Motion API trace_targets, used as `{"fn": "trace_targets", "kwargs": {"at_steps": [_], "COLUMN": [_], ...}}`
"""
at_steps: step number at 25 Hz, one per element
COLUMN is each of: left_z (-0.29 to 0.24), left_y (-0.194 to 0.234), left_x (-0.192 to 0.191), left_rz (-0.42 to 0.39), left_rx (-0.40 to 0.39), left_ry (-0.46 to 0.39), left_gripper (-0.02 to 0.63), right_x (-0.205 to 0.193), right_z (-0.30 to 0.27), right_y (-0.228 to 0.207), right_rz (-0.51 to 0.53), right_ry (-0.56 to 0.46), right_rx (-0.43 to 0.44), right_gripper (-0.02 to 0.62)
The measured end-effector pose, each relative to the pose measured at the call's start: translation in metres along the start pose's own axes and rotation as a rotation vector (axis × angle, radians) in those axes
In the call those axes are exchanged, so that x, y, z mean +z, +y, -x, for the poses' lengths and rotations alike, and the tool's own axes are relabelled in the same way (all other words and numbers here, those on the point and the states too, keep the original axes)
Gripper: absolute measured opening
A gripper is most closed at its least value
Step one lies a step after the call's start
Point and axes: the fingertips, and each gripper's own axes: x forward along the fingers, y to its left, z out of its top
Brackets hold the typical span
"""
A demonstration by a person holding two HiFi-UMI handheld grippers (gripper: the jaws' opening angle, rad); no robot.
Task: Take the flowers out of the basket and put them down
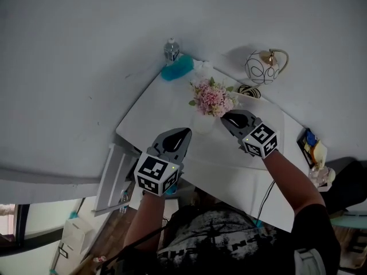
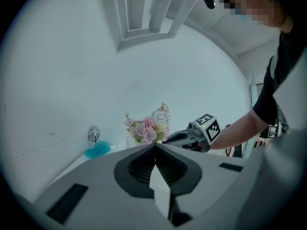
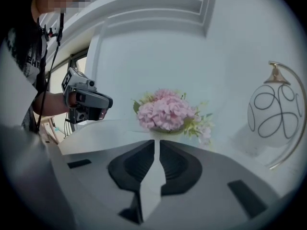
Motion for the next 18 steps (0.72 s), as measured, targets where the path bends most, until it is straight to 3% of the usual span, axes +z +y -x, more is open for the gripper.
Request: {"fn": "trace_targets", "kwargs": {"at_steps": [2,8,18], "left_z": [-0.001,-0.005,-0.013], "left_y": [0.002,0.003,0.0], "left_x": [-0.003,-0.008,-0.019], "left_rz": [0.008,0.012,0.022], "left_rx": [-0.003,-0.034,-0.07], "left_ry": [0.003,0.005,0.024], "left_gripper": [0.012,0.012,0.012], "right_x": [-0.01,-0.031,-0.022], "right_z": [-0.008,-0.032,-0.063], "right_y": [-0.006,-0.013,-0.021], "right_rz": [-0.035,-0.065,-0.109], "right_ry": [0.012,0.049,-0.056], "right_rx": [-0.004,-0.004,0.005], "right_gripper": [0.057,0.269,0.32]}}
